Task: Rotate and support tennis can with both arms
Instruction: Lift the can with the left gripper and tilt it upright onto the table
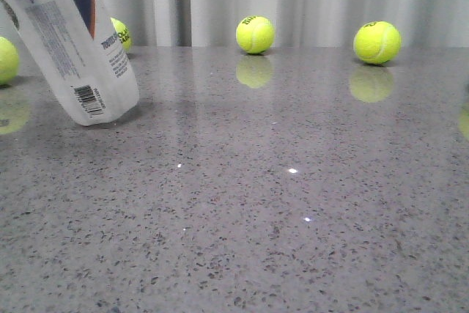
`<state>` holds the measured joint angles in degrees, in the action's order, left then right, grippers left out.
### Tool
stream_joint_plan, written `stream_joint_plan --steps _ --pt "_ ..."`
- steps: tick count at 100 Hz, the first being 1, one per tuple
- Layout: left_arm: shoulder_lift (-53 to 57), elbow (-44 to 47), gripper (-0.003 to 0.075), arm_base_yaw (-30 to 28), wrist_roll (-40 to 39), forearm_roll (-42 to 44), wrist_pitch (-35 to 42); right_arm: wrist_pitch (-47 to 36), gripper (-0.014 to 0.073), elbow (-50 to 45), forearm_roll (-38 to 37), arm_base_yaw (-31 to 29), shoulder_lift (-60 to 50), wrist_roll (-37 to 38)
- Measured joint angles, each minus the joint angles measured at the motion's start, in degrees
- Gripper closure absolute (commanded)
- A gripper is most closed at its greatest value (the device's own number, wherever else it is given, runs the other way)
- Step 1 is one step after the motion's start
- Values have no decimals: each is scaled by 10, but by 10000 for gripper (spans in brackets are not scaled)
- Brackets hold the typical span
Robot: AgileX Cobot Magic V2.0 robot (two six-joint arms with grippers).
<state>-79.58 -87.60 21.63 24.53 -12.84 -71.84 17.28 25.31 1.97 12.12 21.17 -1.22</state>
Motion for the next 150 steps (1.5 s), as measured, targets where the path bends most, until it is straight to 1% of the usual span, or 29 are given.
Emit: stream_joint_plan --steps 15,18,22,25,32,37,39,45,46,47,51,56,68,86,111,150 --pt "-8 -3 736 6 0 1 6 0 664 0 0 0 0 0" --pt "-10 -4 725 6 0 2 6 0 664 0 0 0 0 0" --pt "-10 -4 690 6 0 3 7 0 664 0 0 0 0 0" --pt "-11 -4 655 6 0 5 7 0 664 0 0 0 0 0" --pt "-13 -5 540 6 0 6 8 0 664 0 0 0 0 0" --pt "-19 -5 426 7 0 13 1 0 664 0 0 0 0 0" --pt "-22 -5 395 7 0 14 1 0 664 0 0 0 0 0" --pt "-28 -4 251 7 0 18 0 0 664 0 0 0 0 0" --pt "-28 -4 251 7 0 19 0 0 664 0 0 0 0 0" --pt "-30 -4 226 7 0 19 2 0 664 0 0 0 0 0" --pt "-30 -3 169 7 0 20 9 0 664 0 0 0 0 0" --pt "-30 -3 132 7 1 22 24 0 664 0 0 0 0 0" --pt "-33 -8 132 7 2 26 50 0 664 0 0 0 0 0" --pt "-67 -64 132 7 3 26 50 0 664 0 0 0 0 0" --pt "-134 -137 132 7 3 0 14 0 664 0 0 0 0 0" --pt "-145 -154 132 7 3 -31 -1 0 664 0 0 0 0 0"
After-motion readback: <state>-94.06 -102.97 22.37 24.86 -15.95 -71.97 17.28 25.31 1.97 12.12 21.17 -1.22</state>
